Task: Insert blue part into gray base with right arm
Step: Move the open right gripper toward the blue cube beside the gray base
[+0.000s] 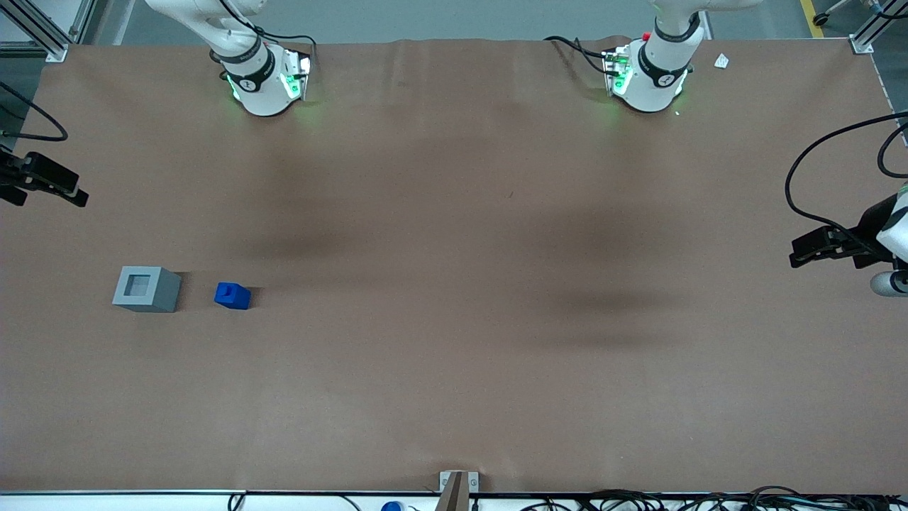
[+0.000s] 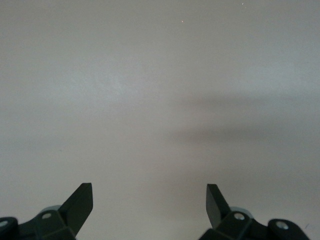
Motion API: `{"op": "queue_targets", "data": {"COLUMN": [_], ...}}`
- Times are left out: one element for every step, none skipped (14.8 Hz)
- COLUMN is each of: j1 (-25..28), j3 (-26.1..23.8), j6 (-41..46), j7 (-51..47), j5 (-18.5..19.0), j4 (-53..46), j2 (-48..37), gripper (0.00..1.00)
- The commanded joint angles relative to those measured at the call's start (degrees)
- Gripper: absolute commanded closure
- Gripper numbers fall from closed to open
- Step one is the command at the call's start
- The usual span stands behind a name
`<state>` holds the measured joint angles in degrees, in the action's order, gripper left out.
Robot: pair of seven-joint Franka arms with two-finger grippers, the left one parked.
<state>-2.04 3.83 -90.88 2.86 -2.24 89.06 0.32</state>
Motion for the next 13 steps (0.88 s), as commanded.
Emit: {"op": "queue_targets", "data": {"j1": [-0.25, -0.25, -0.34, -0.51, -0.17, 0.19, 0.80, 0.98, 0.89, 0.89, 0.72, 0.63, 0.63], "j3": [-0.32, -0.41, -0.41, -0.41, -0.41, -0.49, -0.58, -0.50, -0.58, -0.58, -0.58, -0.50, -0.49], "j6": [1.05, 0.97, 1.05, 0.97, 0.97, 1.14, 0.62, 0.44, 0.27, 0.26, 0.35, 0.35, 0.26], "j7": [0.30, 0.13, 0.04, 1.26, 2.75, 2.50, 2.59, 2.59, 2.41, 2.24, 1.45, 1.18, 1.09], "j5": [-0.75, -0.23, -0.22, -0.74, -0.75, -0.75, 0.12, 0.91, 1.18, 1.18, 1.10, 1.10, 1.10], "j4": [0.06, -0.02, -0.11, -0.03, 0.15, 0.32, 0.33, 0.15, 0.76, 1.81, 2.26, 2.26, 2.35], "j2": [-0.76, -0.76, -0.76, -0.67, -0.59, -0.76, -0.76, -0.50, -0.15, -0.15, -0.15, 0.03, 0.38], "gripper": [0.00, 0.00, 0.00, 0.00, 0.00, 0.00, 0.00, 0.00, 0.00, 0.00, 0.00, 0.00, 0.00]}}
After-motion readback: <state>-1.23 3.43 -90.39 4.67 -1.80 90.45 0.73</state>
